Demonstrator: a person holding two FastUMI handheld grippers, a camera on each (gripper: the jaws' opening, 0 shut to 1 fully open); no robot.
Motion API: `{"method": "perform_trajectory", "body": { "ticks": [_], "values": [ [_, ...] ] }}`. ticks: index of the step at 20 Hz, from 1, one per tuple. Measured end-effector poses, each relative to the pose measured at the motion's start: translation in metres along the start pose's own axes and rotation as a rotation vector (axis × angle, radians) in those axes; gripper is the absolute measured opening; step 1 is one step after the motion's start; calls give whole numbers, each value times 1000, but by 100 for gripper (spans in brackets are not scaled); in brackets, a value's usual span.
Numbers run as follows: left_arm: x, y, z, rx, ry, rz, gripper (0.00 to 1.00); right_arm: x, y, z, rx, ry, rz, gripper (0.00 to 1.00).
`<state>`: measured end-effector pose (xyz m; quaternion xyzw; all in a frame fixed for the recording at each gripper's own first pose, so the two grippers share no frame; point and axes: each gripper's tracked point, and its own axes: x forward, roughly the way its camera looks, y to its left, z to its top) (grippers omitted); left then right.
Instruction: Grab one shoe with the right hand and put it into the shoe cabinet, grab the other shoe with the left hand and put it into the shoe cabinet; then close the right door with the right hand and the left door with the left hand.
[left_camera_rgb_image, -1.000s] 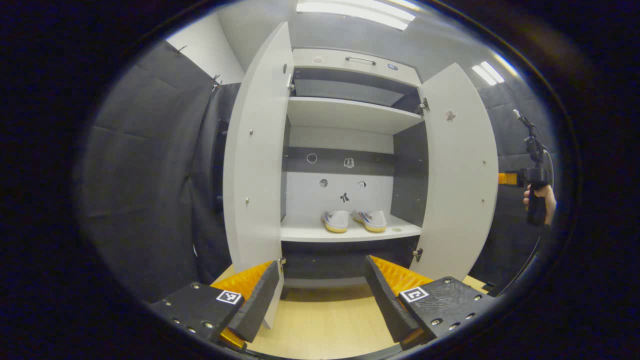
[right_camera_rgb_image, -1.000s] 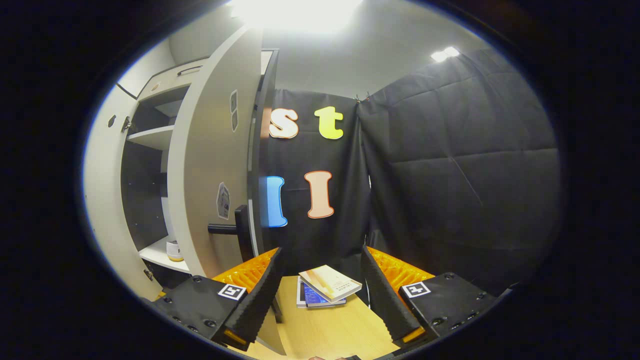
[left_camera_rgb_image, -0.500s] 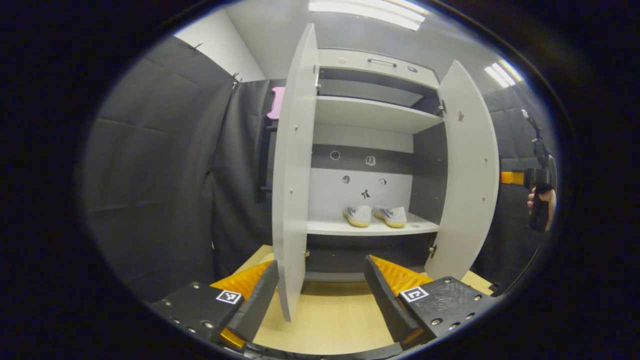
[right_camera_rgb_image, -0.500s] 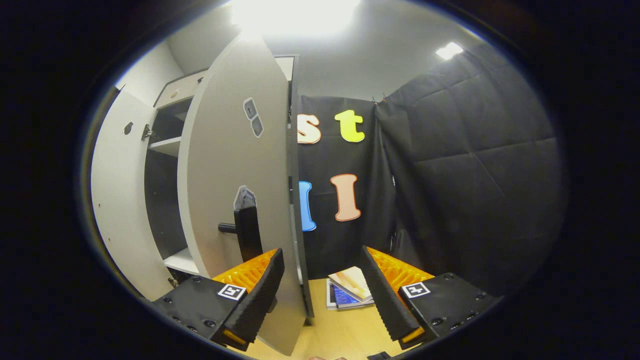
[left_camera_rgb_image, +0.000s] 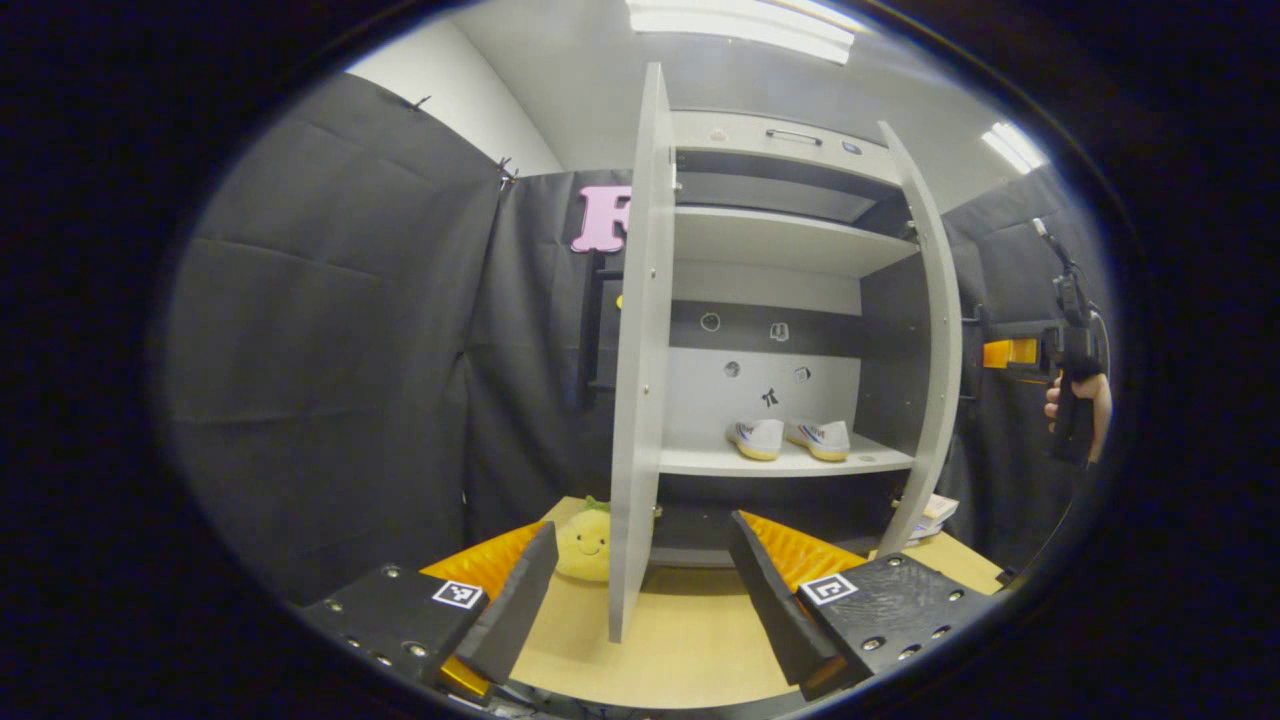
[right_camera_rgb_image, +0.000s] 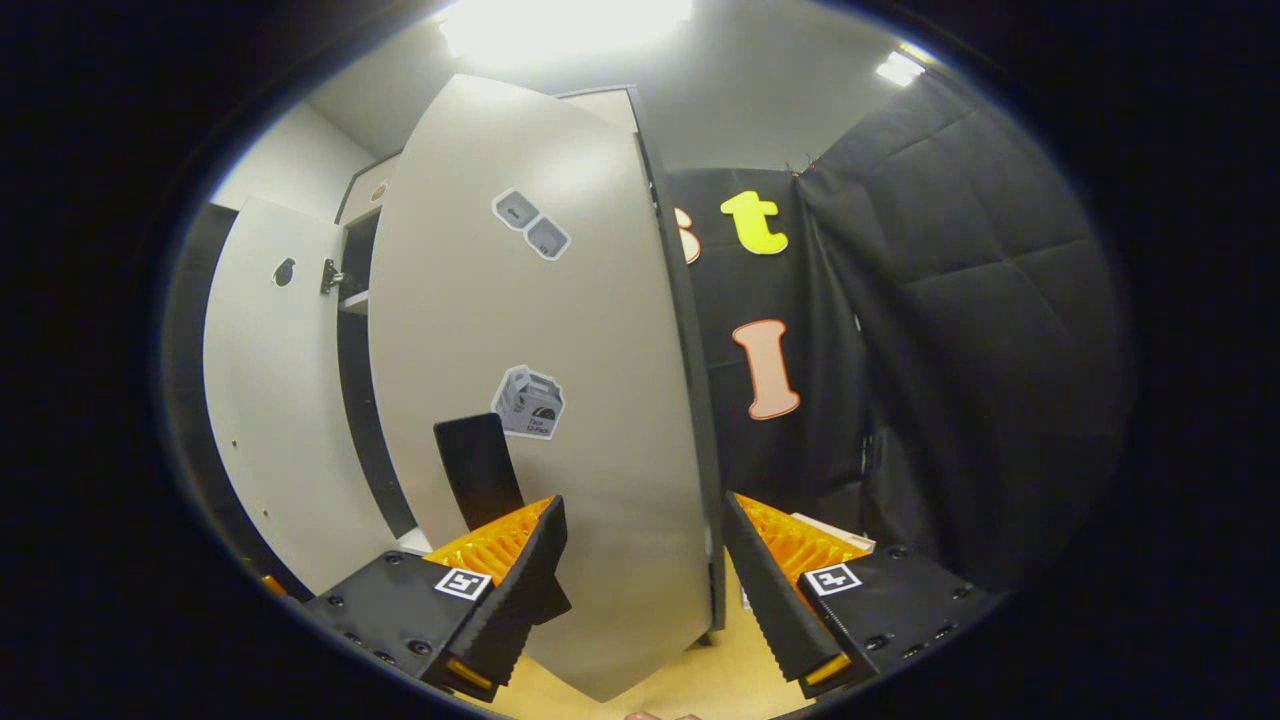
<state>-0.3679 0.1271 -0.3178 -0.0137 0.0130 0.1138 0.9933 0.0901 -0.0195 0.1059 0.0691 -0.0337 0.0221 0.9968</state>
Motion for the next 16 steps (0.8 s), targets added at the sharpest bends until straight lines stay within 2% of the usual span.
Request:
{"method": "perform_trajectory", "body": {
  "ticks": [2,4,6,11,16],
  "values": [
    [-2,11,5,10,-19,36,100,10,9,2,4,0,22,98],
    [-5,33,6,3,-26,82,98,13,2,13,0,-30,-3,98],
    [-10,58,10,-8,-33,132,99,14,-2,14,-6,-44,-20,98],
    [0,130,26,0,-52,224,100,3,-15,-21,-50,31,-64,98],
    [23,167,44,-76,-51,211,100,-20,-22,-57,-35,120,-97,98]
  ]
}}
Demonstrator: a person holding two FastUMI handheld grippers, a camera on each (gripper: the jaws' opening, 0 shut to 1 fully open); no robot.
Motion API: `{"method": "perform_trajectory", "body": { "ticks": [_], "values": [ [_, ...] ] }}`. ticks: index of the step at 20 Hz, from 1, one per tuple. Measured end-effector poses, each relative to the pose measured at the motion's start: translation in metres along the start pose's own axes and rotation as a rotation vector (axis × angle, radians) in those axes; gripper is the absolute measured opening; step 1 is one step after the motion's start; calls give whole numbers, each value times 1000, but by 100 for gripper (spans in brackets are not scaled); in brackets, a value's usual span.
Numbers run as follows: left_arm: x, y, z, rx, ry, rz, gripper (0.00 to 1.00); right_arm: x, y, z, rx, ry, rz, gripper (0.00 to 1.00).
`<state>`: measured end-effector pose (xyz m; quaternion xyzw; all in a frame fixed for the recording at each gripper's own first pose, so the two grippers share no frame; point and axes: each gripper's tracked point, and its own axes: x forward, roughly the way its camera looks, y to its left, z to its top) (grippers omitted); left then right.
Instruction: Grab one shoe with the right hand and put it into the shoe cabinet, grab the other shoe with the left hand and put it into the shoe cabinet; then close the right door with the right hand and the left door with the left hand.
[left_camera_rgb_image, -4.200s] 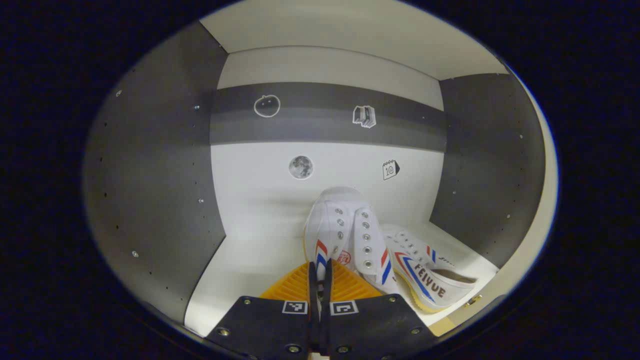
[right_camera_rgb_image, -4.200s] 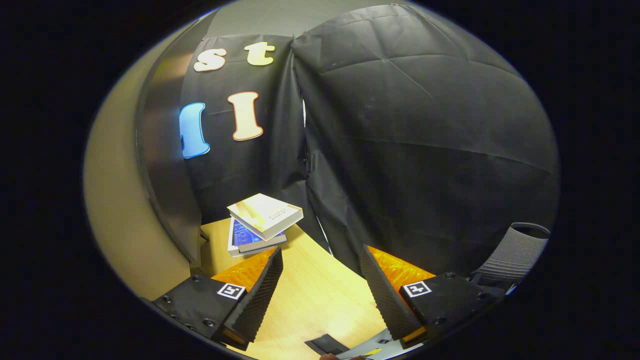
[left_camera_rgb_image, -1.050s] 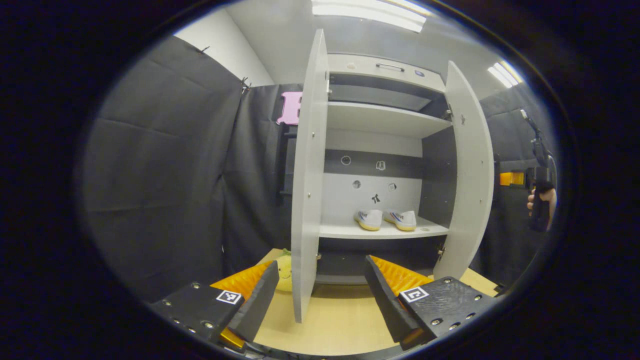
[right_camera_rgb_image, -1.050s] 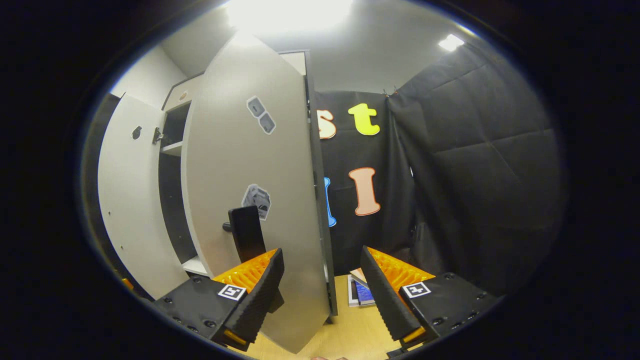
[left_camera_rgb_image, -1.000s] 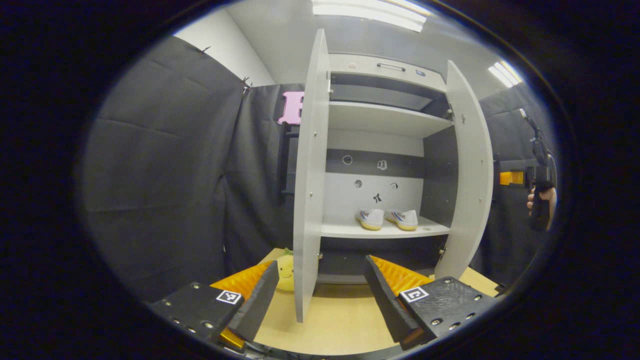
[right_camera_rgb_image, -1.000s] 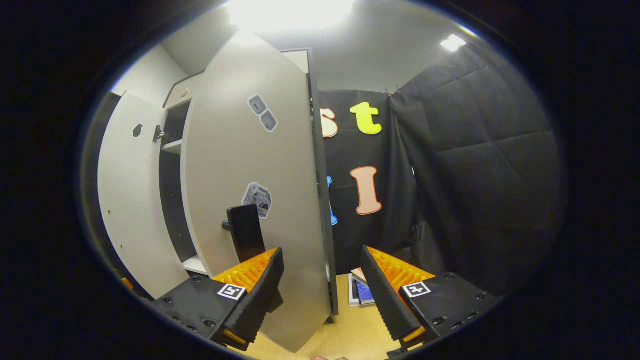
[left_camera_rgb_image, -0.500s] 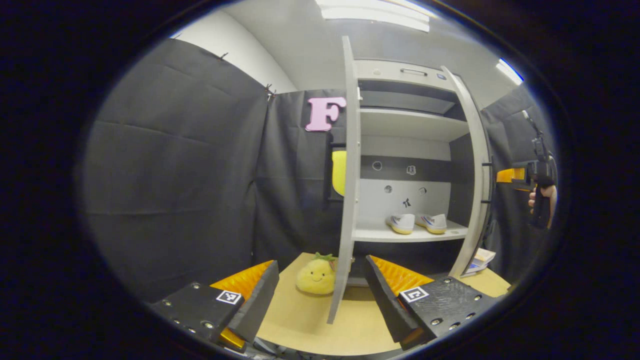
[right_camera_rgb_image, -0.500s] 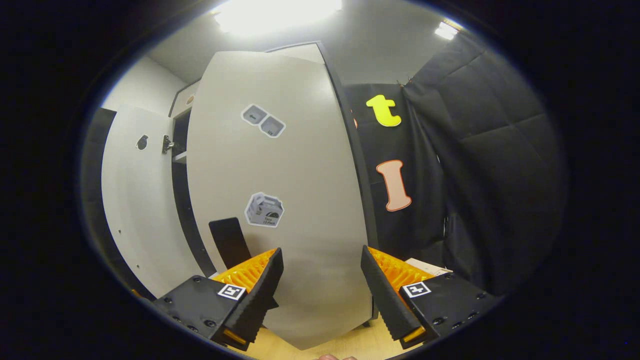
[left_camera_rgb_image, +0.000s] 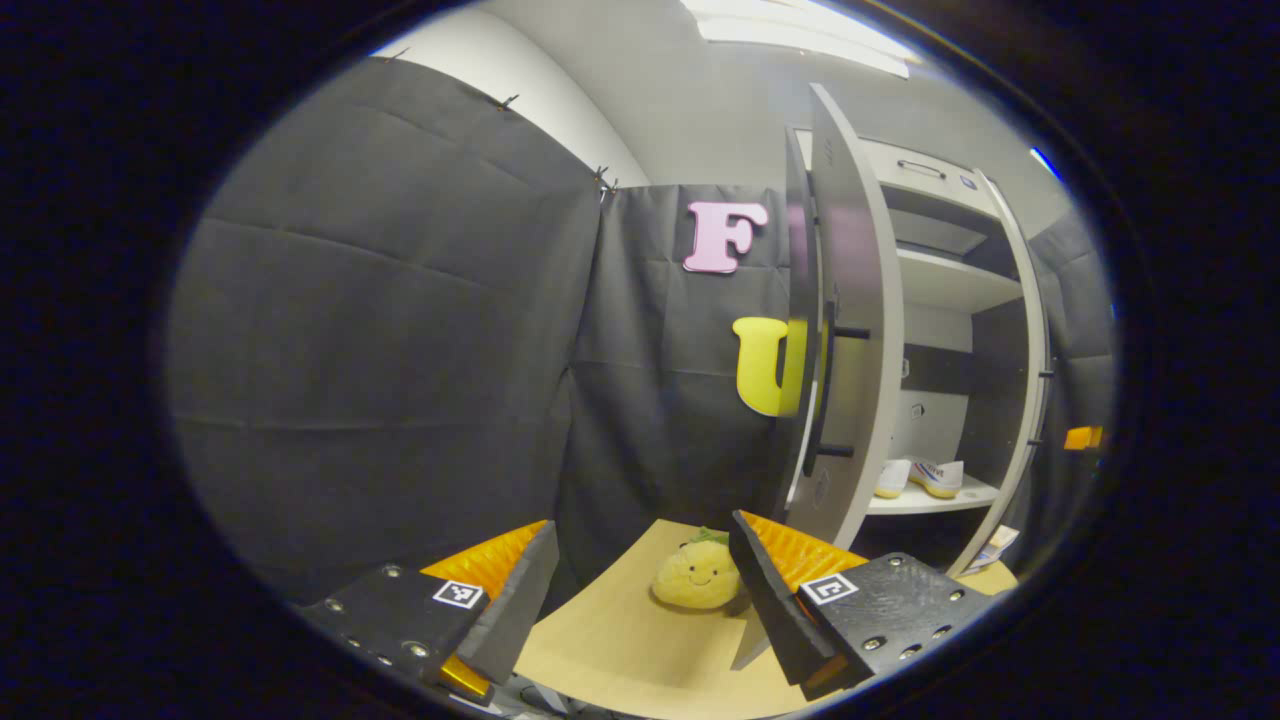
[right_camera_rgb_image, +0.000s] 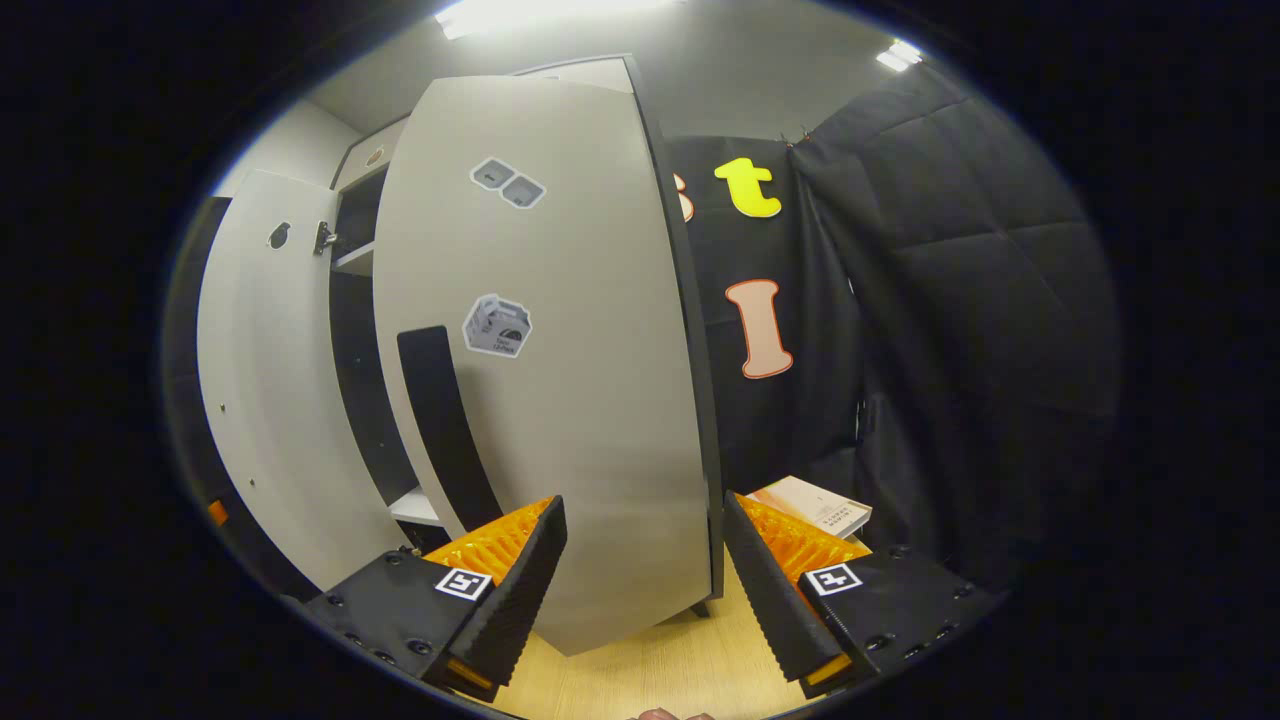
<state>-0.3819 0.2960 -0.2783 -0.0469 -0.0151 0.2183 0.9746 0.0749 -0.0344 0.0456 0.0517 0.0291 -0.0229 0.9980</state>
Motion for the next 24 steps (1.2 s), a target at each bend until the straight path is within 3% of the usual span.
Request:
{"method": "perform_trajectory", "body": {
  "ticks": [5,9,12,14,16,20,24],
  "values": [
    [38,-1,33,35,-27,-63,100,-15,-2,-22,9,52,-28,98],
    [75,-27,60,76,-58,-159,100,-31,-1,-27,-4,75,-54,98],
    [97,-60,72,39,-79,-254,98,-40,-3,-30,-54,83,-70,98],
    [111,-65,78,40,-100,-247,100,-42,-10,-34,-72,91,-83,98],
    [122,-75,78,41,-99,-254,96,-43,-16,-40,-57,99,-89,98],
    [126,-84,77,32,-67,-269,94,-39,-43,-60,7,126,-125,98],
    [121,-91,80,64,-45,-234,93,-18,-57,-72,100,158,-106,98]
  ]
}}
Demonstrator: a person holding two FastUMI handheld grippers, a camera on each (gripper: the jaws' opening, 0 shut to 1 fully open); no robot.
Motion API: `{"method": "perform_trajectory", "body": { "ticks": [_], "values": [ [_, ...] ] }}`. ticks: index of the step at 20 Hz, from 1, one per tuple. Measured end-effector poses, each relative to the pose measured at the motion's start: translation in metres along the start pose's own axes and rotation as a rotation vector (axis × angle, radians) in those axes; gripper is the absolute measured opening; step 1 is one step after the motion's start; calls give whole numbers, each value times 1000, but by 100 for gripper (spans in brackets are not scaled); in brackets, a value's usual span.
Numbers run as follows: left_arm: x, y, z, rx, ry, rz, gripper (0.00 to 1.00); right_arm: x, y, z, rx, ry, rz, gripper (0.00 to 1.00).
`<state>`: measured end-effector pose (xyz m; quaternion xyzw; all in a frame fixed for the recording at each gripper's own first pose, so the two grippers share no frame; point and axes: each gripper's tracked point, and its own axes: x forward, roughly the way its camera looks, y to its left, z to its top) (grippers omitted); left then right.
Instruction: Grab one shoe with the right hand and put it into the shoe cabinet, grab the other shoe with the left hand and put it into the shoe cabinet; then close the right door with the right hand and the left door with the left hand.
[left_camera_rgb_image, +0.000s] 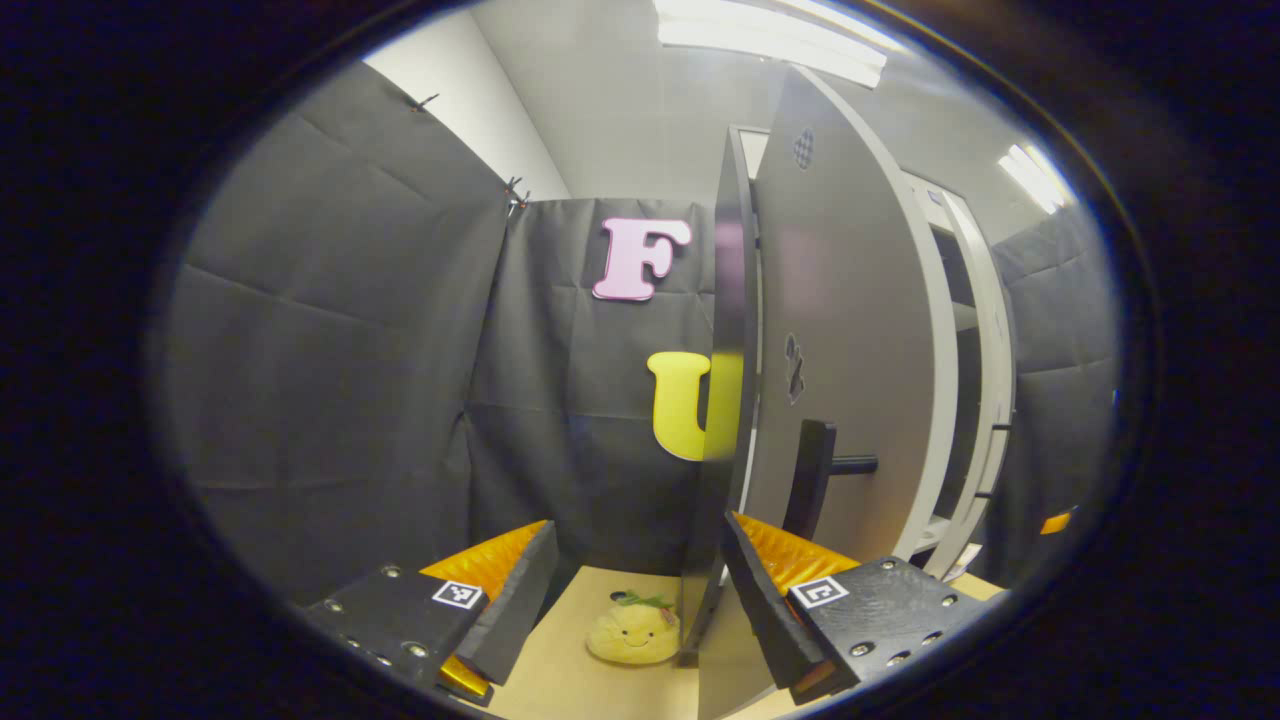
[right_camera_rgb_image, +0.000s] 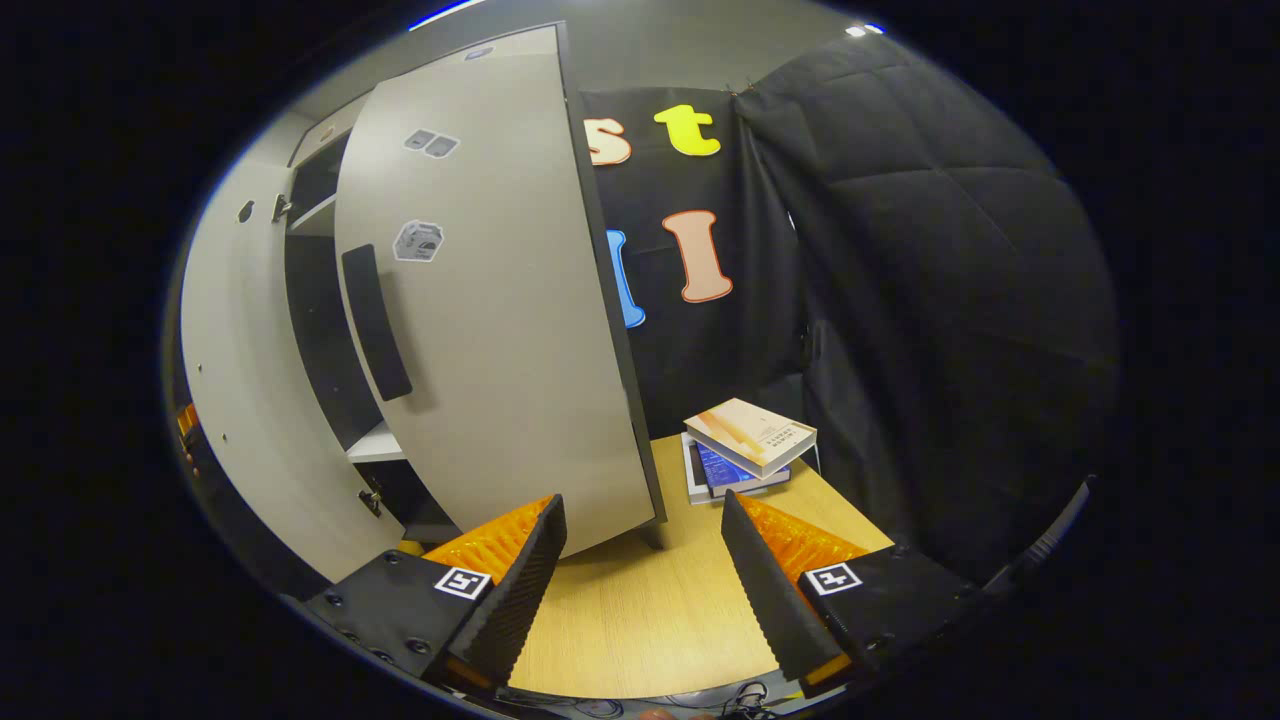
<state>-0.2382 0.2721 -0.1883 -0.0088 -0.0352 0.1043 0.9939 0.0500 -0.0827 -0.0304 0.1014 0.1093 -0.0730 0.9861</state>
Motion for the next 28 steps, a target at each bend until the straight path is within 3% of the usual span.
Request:
{"method": "perform_trajectory", "body": {
  "ticks": [4,9,12,16,20,24,28],
  "values": [
    [-9,-39,2,54,7,0,94,18,-10,20,-12,-36,14,98],
    [-16,-87,-2,37,1,14,93,40,-15,32,-15,-46,48,98],
    [-12,-113,-3,28,-1,21,94,44,-21,26,-32,-29,51,98],
    [2,-156,-4,46,18,-30,94,47,-28,7,-74,9,52,98],
    [30,-208,-30,48,105,-29,94,49,-27,-4,-53,41,86,98],
    [47,-223,-28,62,98,25,93,46,-33,-13,-44,60,101,98],
    [45,-227,-34,7,108,18,93,40,-35,-23,-46,77,97,98]
  ]
}}
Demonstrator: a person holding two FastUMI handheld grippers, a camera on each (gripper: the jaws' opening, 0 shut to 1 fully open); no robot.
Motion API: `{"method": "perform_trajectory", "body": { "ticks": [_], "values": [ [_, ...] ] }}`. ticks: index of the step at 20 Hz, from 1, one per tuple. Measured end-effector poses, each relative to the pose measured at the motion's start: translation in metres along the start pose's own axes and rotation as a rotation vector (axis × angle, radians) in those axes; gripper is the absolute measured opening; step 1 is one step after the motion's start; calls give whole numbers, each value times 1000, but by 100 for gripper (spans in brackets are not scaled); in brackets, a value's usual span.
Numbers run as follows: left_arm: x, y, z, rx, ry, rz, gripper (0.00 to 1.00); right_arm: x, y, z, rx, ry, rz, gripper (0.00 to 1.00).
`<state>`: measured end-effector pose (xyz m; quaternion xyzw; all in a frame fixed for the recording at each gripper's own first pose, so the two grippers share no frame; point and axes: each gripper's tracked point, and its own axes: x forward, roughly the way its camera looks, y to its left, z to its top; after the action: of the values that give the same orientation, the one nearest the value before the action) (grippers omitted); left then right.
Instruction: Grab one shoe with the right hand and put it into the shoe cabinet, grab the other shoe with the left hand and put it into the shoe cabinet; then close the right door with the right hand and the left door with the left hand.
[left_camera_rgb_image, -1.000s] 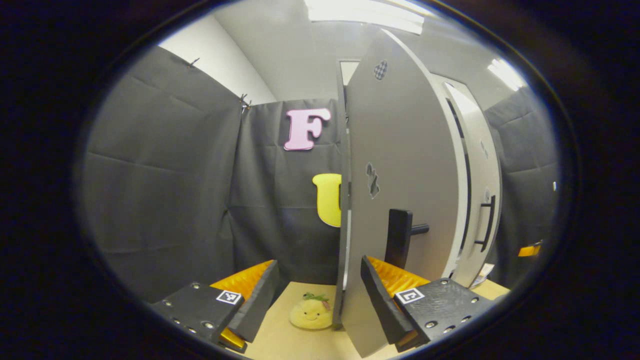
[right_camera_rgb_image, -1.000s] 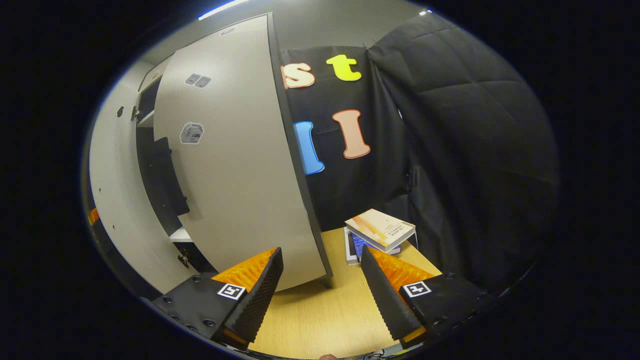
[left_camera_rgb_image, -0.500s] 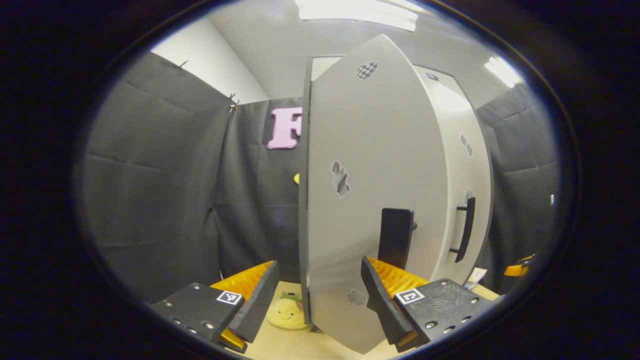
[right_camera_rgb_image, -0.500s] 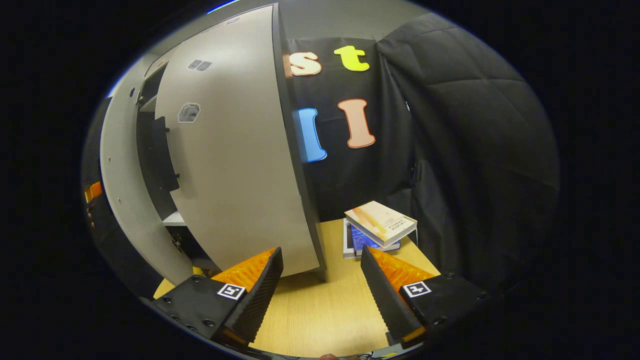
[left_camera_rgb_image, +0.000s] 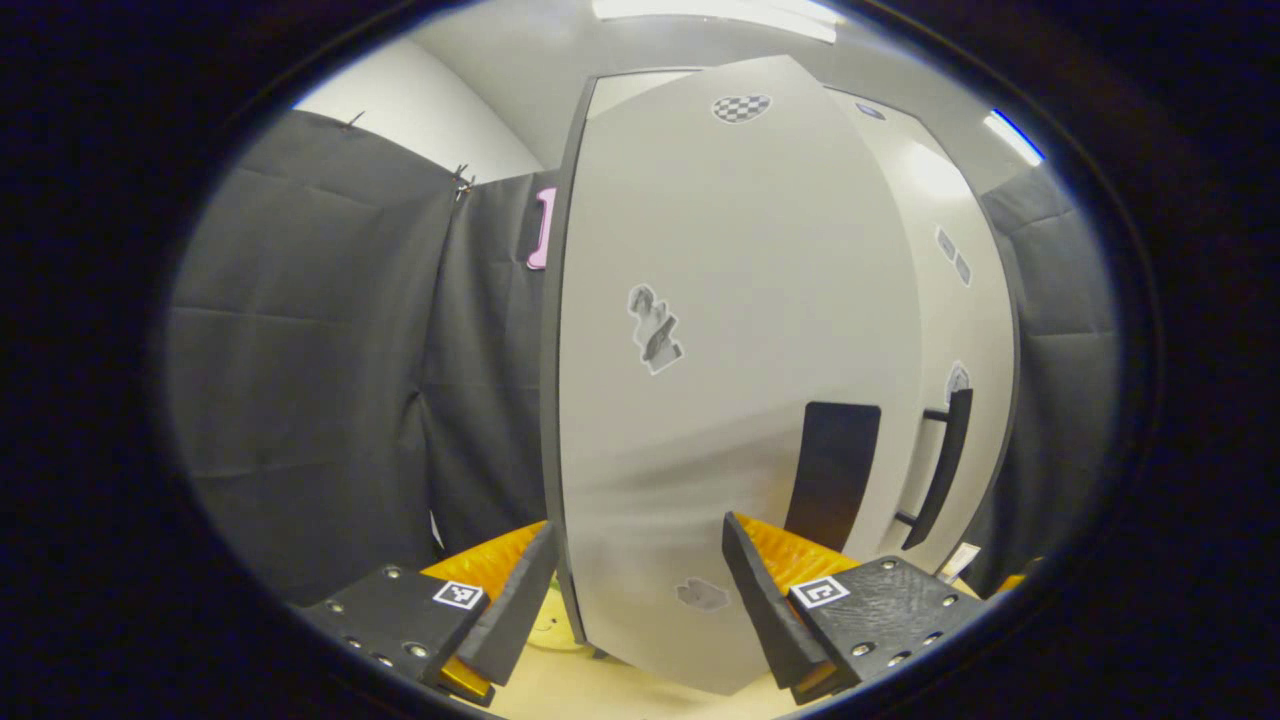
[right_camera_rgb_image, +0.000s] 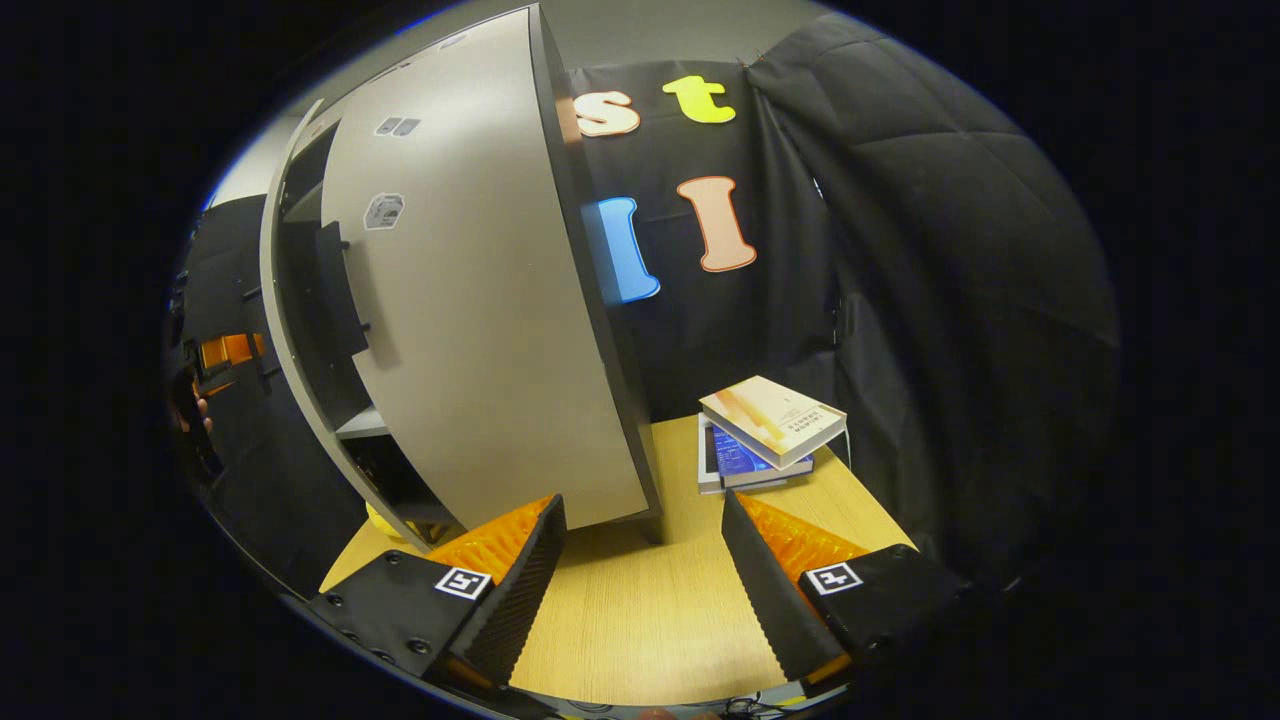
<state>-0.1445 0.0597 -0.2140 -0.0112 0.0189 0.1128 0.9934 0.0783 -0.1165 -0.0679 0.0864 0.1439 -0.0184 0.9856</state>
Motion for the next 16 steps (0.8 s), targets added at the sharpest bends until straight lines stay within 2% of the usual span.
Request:
{"method": "perform_trajectory", "body": {
  "ticks": [4,10,16],
  "values": [
    [-17,-13,1,-31,-18,-80,94,-5,11,11,-15,-30,5,98],
    [-52,-23,9,42,-77,-201,93,-12,38,35,-52,-95,4,98],
    [-98,-18,-12,-32,-96,-282,94,-35,68,68,-74,-211,-24,98]
  ]
}}
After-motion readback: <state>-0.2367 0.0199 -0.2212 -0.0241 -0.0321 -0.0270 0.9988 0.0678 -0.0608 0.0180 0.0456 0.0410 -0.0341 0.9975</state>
